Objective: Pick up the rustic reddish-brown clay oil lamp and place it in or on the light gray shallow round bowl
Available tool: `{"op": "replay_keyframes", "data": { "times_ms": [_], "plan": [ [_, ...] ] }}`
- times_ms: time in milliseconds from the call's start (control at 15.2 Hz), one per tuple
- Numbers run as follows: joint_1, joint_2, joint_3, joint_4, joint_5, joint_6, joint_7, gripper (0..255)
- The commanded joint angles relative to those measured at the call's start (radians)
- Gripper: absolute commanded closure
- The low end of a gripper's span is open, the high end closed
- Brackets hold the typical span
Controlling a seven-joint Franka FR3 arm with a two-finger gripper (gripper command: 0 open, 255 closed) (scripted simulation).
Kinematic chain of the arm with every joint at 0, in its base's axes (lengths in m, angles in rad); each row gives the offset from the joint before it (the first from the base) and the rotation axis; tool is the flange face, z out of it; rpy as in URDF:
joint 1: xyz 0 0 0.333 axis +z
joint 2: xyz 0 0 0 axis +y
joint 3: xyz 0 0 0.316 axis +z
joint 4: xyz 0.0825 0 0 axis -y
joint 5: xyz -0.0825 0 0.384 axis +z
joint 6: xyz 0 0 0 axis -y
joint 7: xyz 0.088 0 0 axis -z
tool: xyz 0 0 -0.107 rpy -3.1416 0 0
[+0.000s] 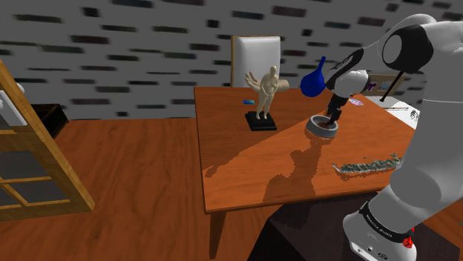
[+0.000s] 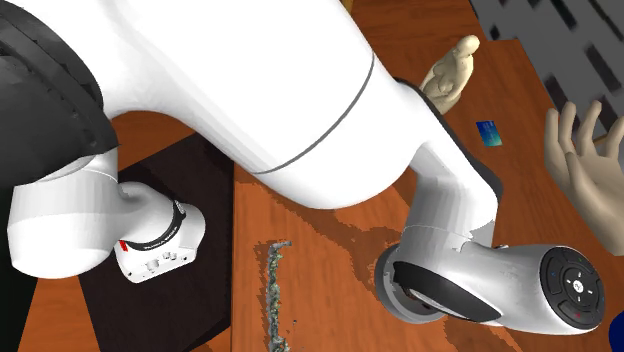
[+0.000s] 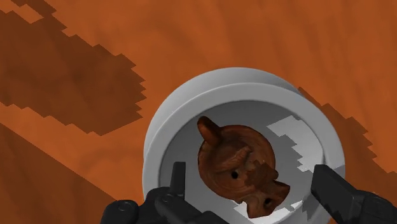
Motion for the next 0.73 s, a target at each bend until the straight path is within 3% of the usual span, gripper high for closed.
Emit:
{"op": "replay_keyframes", "data": {
  "times_ms": [0,132,660],
  "plan": [
    [0.015,-0.039,-0.018,0.002,-0.027,-0.037,0.018,0],
    [0.03,-0.079,-0.035,0.013,-0.057,-0.083,0.038,0],
    [0.03,-0.08,-0.035,0.013,-0.058,-0.083,0.038,0]
  ]
}}
